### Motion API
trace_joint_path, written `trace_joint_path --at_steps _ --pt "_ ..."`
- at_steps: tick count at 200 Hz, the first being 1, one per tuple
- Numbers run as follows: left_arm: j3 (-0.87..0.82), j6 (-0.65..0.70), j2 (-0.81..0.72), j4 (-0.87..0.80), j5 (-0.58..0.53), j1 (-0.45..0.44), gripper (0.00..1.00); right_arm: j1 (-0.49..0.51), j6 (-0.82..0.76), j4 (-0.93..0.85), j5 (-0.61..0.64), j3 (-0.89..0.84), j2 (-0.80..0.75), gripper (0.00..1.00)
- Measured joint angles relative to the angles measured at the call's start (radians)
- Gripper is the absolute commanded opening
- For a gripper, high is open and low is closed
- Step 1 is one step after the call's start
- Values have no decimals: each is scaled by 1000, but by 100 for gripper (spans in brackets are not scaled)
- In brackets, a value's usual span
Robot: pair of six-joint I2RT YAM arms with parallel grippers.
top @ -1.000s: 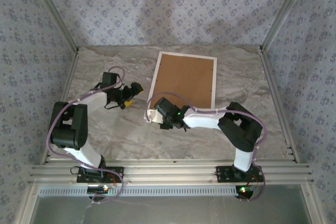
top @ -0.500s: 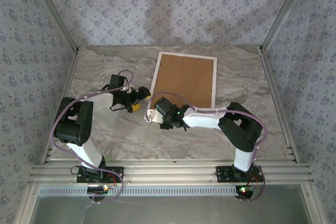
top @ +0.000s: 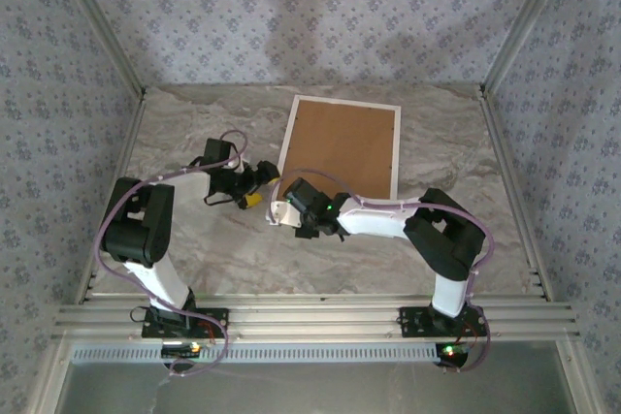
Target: Put the photo into the frame
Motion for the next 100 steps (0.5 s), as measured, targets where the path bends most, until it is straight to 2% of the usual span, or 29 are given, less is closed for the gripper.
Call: trace_joint_path --at_steps 100 --pt "0 -27 45 97 106 -9 95 0 18 -4 -12 16 -16 0"
